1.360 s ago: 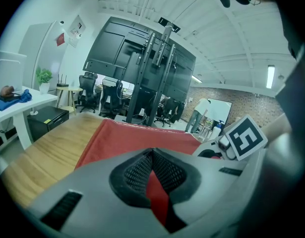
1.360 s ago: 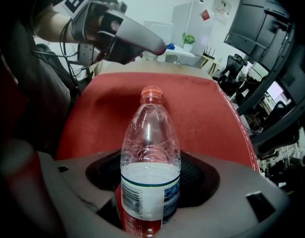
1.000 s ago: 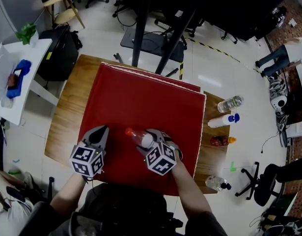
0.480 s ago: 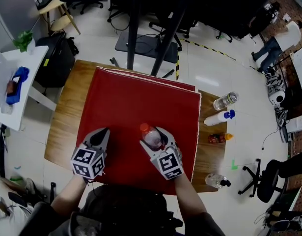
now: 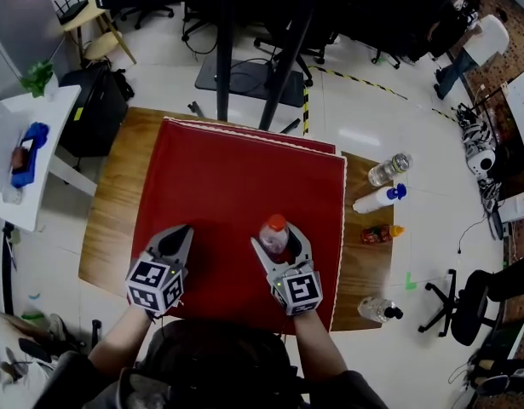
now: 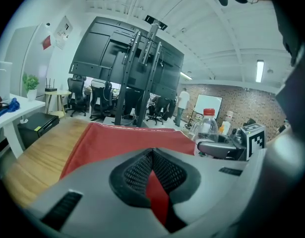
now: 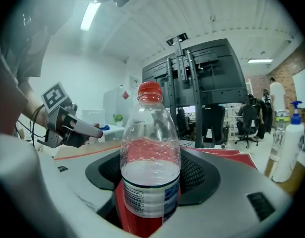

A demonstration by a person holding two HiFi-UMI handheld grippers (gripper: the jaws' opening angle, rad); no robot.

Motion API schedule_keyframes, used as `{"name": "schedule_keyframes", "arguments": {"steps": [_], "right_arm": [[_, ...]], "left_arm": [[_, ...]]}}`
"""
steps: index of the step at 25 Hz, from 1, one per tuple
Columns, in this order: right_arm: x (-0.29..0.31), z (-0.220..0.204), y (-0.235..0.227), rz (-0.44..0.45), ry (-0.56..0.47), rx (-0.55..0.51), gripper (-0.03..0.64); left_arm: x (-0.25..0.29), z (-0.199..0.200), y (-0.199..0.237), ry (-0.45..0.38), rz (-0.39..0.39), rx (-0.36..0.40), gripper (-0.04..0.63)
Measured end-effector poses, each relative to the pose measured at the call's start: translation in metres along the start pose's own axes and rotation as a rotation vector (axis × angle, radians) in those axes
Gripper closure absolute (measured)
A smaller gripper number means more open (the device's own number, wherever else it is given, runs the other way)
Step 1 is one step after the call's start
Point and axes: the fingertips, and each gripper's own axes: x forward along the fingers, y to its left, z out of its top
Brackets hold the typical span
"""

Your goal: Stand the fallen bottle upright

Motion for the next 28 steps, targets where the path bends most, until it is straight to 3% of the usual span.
{"name": "schedule_keyframes", "arguments": {"steps": [8,28], "right_arm": [[-0.018,-0.006,-0.008,-0.069,-0.037,0.048,0.301],[-0.044,-0.008,0.008,-0.089,-0.027,0.007,0.3]], "left_arm": [[-0.001,0.0,-0.004,-0.01,-0.011,-0.016,0.566],[-0.019,-0.01,-0.024,-0.021,-0.031,-0.031,0.566]]}}
